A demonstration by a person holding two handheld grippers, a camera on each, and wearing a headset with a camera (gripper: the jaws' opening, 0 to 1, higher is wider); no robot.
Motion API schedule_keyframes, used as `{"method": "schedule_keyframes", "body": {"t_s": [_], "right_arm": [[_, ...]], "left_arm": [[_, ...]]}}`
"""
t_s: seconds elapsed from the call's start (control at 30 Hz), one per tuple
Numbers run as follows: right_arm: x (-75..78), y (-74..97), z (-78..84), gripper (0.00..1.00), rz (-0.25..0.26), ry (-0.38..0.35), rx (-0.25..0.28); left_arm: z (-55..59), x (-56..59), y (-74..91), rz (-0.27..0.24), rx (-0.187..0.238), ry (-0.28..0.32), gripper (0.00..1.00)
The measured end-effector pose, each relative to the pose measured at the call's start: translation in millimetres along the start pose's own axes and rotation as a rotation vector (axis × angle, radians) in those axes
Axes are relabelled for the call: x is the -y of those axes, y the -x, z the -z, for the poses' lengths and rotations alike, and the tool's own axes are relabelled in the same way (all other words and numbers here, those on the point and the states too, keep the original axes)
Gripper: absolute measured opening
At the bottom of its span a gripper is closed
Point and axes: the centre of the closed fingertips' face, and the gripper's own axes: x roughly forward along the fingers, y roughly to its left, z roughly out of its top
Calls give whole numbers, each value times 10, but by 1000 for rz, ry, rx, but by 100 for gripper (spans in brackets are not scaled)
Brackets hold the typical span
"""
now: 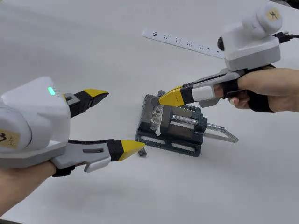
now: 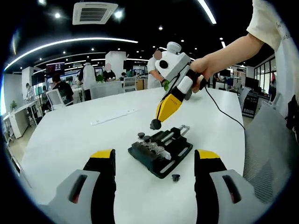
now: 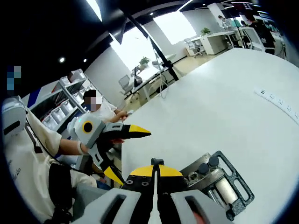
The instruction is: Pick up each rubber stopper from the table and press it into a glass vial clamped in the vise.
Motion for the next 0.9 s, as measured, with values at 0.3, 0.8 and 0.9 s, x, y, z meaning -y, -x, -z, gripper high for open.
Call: {"method": "schedule_keyframes", "body": {"t_s": [0.3,0.8,0.9], "right_arm": [[-399,103,-103,0,-142,-186,126],[-648,116,-7,0,-249,-431,148],[-663,113,-16,0,-265,-453,153]], "left_arm": [[-299,123,-11,45,74,-197,41],[-566,287,40,80,161,-339,12],[-579,294,49,89,173,-323,10]]}}
